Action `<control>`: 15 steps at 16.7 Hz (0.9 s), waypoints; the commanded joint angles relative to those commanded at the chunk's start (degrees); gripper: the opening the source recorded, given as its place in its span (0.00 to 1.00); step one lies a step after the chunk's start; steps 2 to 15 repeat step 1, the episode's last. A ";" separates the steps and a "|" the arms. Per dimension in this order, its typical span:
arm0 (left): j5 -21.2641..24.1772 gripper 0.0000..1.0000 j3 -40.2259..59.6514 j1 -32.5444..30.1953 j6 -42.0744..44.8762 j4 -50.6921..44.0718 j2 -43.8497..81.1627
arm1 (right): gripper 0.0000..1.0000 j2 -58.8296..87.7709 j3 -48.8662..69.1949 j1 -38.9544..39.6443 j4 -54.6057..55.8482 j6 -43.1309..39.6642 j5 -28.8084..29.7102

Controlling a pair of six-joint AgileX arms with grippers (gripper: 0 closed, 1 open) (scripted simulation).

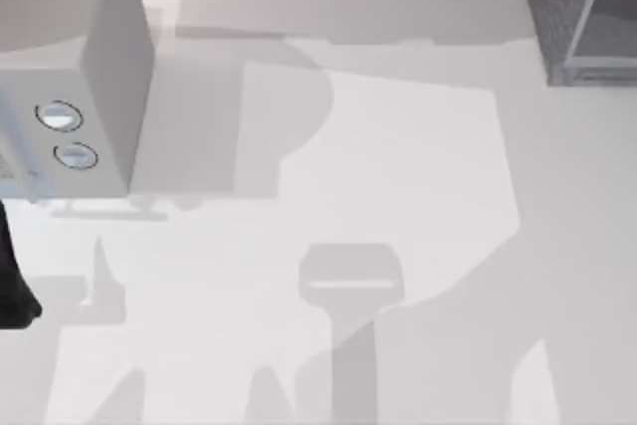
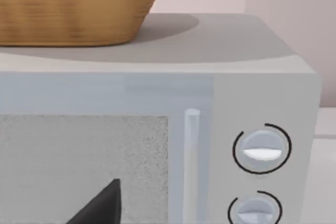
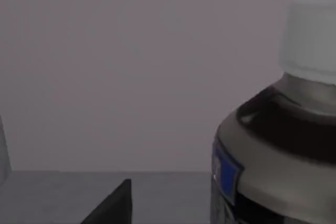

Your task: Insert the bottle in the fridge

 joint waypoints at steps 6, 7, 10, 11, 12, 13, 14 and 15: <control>0.00 1.00 0.00 0.00 0.00 0.00 0.00 | 1.00 0.00 0.00 0.00 0.00 0.00 0.00; 0.00 1.00 0.00 0.00 0.00 0.00 0.00 | 1.00 0.00 0.00 0.00 0.00 0.00 0.00; 0.00 1.00 0.00 0.00 0.00 0.00 0.00 | 1.00 0.00 0.00 0.00 0.00 0.00 0.00; 0.00 1.00 0.00 0.00 0.00 0.00 0.00 | 1.00 0.00 0.00 0.00 0.00 0.00 0.00; 0.00 1.00 0.00 0.00 0.00 0.00 0.00 | 1.00 0.00 0.00 0.00 0.00 0.00 0.00; 0.00 1.00 0.00 0.00 0.00 0.00 0.00 | 1.00 0.00 0.00 0.00 0.00 0.00 0.00; 0.00 1.00 0.00 0.00 0.00 0.00 0.00 | 1.00 0.00 0.00 0.00 0.00 0.00 0.00; 0.00 1.00 0.00 0.00 0.00 0.00 0.00 | 1.00 0.00 0.00 0.00 0.00 0.00 0.00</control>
